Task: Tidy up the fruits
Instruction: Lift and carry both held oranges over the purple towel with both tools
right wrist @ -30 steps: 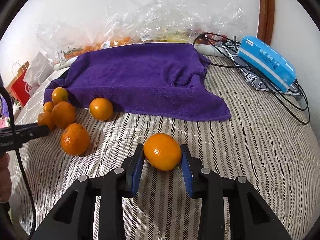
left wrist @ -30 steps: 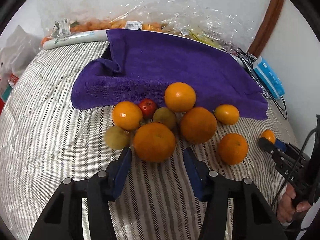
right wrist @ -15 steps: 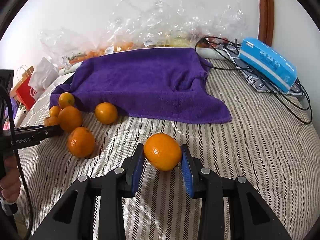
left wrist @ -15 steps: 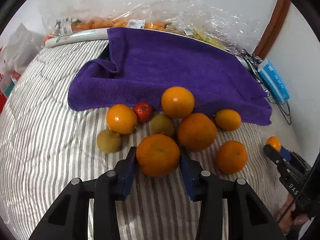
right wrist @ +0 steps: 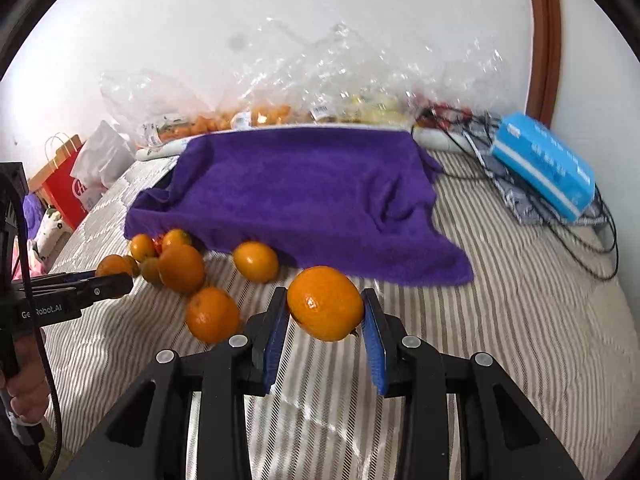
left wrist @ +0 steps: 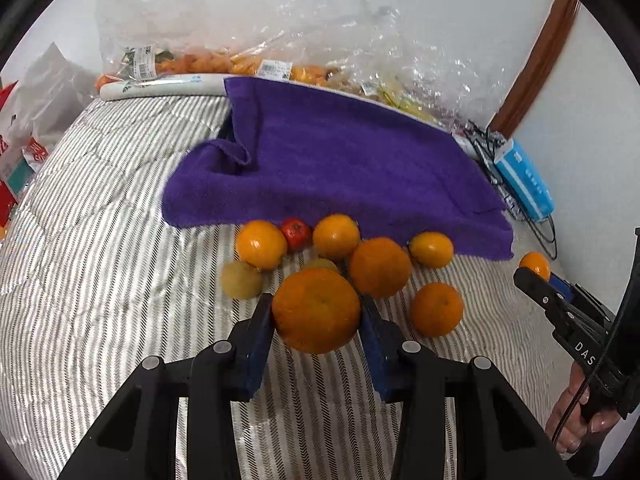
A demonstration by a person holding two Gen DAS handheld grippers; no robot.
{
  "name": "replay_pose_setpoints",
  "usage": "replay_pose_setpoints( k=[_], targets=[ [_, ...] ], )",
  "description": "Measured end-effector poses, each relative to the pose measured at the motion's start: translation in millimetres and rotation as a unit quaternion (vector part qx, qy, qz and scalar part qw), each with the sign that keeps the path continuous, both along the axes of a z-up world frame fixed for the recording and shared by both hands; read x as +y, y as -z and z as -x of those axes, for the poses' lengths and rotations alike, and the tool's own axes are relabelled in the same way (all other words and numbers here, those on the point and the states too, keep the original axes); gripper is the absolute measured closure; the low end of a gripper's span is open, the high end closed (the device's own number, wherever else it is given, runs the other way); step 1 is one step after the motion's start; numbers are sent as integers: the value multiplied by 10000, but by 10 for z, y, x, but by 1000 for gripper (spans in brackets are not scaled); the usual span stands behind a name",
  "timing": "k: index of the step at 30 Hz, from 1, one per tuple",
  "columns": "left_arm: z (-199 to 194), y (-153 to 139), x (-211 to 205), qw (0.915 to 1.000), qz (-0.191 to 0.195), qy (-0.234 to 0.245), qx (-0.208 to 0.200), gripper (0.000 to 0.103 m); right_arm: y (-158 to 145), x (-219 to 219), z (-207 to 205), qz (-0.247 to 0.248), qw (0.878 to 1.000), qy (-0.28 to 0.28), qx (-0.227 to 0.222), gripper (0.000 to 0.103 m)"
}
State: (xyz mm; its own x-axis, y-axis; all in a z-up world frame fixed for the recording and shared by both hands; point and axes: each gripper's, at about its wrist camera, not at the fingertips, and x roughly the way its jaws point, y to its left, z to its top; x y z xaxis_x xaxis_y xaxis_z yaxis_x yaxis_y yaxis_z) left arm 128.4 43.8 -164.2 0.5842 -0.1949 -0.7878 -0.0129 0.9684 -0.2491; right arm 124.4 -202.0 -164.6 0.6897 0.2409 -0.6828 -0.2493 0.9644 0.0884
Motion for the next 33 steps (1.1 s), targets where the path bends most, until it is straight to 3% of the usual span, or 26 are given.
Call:
replay_pose_setpoints(
  k=[9,19,26,33],
  targets=[
    [-178,-189,150,9992,-56,-115,-387,64,-259,108,-273,25,9994,-41,-340,67],
    [-749,-416,149,9962,-79,-165,-852,64,-505,155,-794,-178,9975,-32,-678,67],
    [-1191,-456,-39,9951,-390,-34,-906,64,-476,107,-1156,-105,9975,44,-694,67],
    [-1395,-303,-106,9962,-333,79,-804,64,-259,14,-1437,-260,9983,124,-501,67]
  ],
)
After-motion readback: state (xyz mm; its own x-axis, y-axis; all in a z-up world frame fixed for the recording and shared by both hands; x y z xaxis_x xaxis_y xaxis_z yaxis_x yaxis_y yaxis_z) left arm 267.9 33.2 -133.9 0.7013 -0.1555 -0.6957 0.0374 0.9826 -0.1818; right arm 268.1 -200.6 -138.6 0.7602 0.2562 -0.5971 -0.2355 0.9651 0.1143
